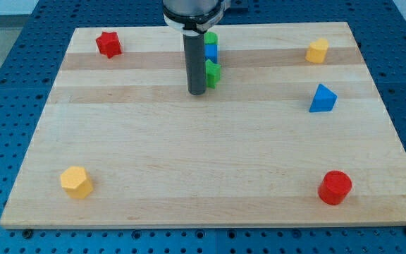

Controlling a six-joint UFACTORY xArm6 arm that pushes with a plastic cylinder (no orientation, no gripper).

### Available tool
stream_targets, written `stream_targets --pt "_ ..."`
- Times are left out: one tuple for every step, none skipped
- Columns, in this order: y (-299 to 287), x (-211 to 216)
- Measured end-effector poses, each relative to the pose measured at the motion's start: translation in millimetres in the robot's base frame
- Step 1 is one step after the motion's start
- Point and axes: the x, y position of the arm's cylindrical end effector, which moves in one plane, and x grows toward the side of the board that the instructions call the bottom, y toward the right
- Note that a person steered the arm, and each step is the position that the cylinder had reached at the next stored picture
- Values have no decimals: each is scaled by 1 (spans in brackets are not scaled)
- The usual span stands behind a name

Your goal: Move your arm to the bottom right of the blue triangle

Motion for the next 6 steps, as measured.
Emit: stream_targets --pt "0 0" --pt "24 32" --pt "82 80" --pt "154 94" --pt "184 99" --pt "226 97"
